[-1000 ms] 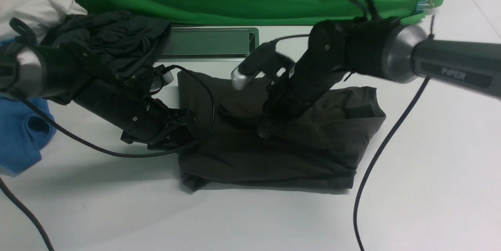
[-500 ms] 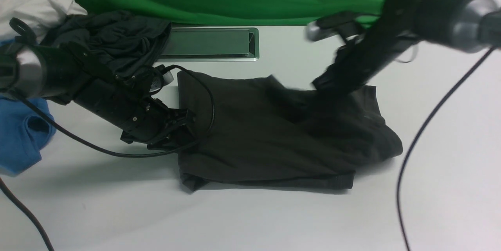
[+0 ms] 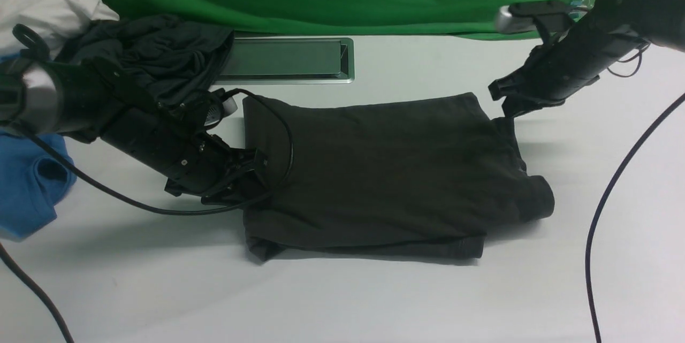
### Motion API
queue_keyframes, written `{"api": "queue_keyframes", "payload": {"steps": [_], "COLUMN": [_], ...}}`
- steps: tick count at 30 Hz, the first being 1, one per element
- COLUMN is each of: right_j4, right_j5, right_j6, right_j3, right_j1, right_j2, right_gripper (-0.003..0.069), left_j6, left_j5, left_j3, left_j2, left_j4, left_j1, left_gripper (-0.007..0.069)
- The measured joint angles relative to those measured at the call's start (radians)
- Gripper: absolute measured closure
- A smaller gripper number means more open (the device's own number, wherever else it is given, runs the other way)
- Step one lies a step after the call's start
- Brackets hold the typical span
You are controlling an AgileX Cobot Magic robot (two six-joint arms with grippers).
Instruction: Fold a long-sleeved shirt on a white desktop.
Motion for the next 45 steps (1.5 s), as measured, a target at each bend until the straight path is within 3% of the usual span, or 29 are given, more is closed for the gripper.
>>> {"api": "queue_keyframes", "payload": {"steps": [4, 7, 9, 13, 14, 15, 18, 19, 20, 22, 24, 27, 30, 32, 35, 37, 40, 43, 44, 45], "right_j4": [-0.001, -0.001, -0.001, -0.001, -0.001, -0.001, -0.001, -0.001, -0.001, -0.001, -0.001, -0.001, -0.001, 0.000, 0.002, 0.002, 0.003, 0.003, 0.003, 0.003], "right_j5": [0.018, 0.032, 0.037, 0.042, 0.047, 0.047, 0.052, 0.052, 0.052, 0.028, -0.005, -0.093, -0.217, -0.361, -0.529, -0.650, -0.749, -0.778, -0.783, -0.796], "right_j6": [0.021, 0.021, 0.023, 0.028, 0.036, 0.036, 0.047, 0.048, 0.048, 0.054, 0.075, 0.105, 0.115, 0.120, 0.123, 0.122, 0.122, 0.125, 0.126, 0.126], "right_j3": [0.001, 0.002, 0.002, 0.002, 0.002, 0.002, 0.002, 0.012, 0.012, 0.077, 0.158, 0.323, 0.508, 0.708, 0.921, 1.065, 1.222, 1.305, 1.311, 1.327], "right_j1": [-0.002, -0.002, -0.003, -0.003, -0.003, -0.003, -0.003, -0.003, -0.003, -0.003, -0.003, -0.003, -0.003, -0.003, -0.003, -0.003, -0.003, -0.003, -0.003, 0.008], "right_j2": [-0.010, -0.033, -0.074, -0.173, -0.222, -0.233, -0.310, -0.359, -0.366, -0.468, -0.546, -0.676, -0.817, -0.960, -1.152, -1.320, -1.517, -1.687, -1.695, -1.758], "right_gripper": [0.0399, 0.0322, 0.0260, 0.0221, 0.0217, 0.0216, 0.0214, 0.0215, 0.0215, 0.0215, 0.0215, 0.0215, 0.0214, 0.0228, 0.0298, 0.0400, 0.0577, 0.0632, 0.0635, 0.0641], "left_j6": [0.000, -0.004, -0.007, -0.026, -0.052, -0.057, -0.151, -0.248, -0.261, -0.436, -0.555, -0.599, -0.524, -0.394, -0.330, -0.312, -0.303, -0.288, -0.288, -0.291], "left_j5": [0.000, 0.001, -0.002, -0.004, -0.007, -0.008, -0.020, -0.035, -0.035, -0.052, -0.069, -0.101, -0.099, -0.030, 0.039, 0.072, 0.084, 0.129, 0.134, 0.180], "left_j3": [0.000, 0.000, 0.000, 0.000, 0.000, 0.000, 0.000, 0.001, 0.001, 0.005, 0.005, 0.005, 0.005, 0.005, 0.014, 0.037, 0.085, 0.164, 0.175, 0.232], "left_j2": [0.000, 0.000, -0.001, -0.014, -0.025, -0.031, -0.059, -0.086, -0.089, -0.139, -0.196, -0.277, -0.361, -0.458, -0.564, -0.679, -0.834, -1.004, -1.014, -1.102], "left_j4": [0.002, 0.004, 0.013, 0.037, 0.065, 0.074, 0.174, 0.269, 0.283, 0.456, 0.542, 0.543, 0.452, 0.357, 0.312, 0.288, 0.257, 0.245, 0.244, 0.237], "left_j1": [0.000, 0.000, -0.001, -0.001, -0.001, -0.001, -0.001, -0.001, -0.001, 0.002, 0.006, 0.007, 0.007, 0.007, 0.007, 0.007, 0.007, 0.007, 0.007, 0.007], "left_gripper": [0.0542, 0.0529, 0.0485, 0.0352, 0.0269, 0.0258, 0.0109, 0.0015, 0.0008, -0.0050, -0.0062, -0.0068, -0.0068, -0.0068, -0.0068, -0.0059, -0.0001, 0.0129, 0.0139, 0.0257]}}
